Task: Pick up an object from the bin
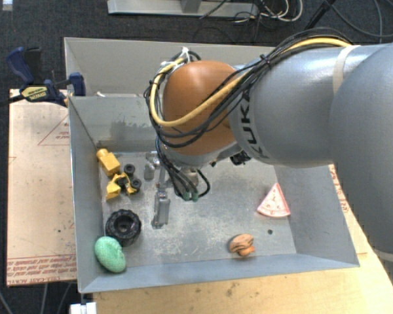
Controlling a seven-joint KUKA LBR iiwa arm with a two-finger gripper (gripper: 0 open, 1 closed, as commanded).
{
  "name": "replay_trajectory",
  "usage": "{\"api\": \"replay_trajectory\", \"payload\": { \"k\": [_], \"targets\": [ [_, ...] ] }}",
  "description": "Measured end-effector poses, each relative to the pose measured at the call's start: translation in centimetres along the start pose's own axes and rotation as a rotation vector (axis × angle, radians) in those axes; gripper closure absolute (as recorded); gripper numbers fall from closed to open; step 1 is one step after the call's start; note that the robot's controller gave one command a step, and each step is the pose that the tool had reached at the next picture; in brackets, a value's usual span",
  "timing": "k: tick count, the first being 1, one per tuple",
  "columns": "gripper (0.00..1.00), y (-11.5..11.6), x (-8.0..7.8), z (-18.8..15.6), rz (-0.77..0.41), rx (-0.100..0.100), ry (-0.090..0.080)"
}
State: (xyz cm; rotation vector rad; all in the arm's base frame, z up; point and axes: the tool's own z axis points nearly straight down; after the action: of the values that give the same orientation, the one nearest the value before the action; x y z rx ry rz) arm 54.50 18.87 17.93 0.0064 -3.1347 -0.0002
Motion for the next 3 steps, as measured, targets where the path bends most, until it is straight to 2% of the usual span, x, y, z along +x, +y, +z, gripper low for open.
{"api": "replay_trajectory", "payload": {
  "k": [1, 2, 3],
  "targets": [
    [0.00, -0.1, -0.2, -0.5, 0.003, -0.001, -0.007],
    [0.00, 0.8, -4.1, 2.7, -0.061, -0.004, -0.019],
    [0.00, 1.0, -5.6, 5.6, -0.010, -0.001, -0.006]
  ]
}}
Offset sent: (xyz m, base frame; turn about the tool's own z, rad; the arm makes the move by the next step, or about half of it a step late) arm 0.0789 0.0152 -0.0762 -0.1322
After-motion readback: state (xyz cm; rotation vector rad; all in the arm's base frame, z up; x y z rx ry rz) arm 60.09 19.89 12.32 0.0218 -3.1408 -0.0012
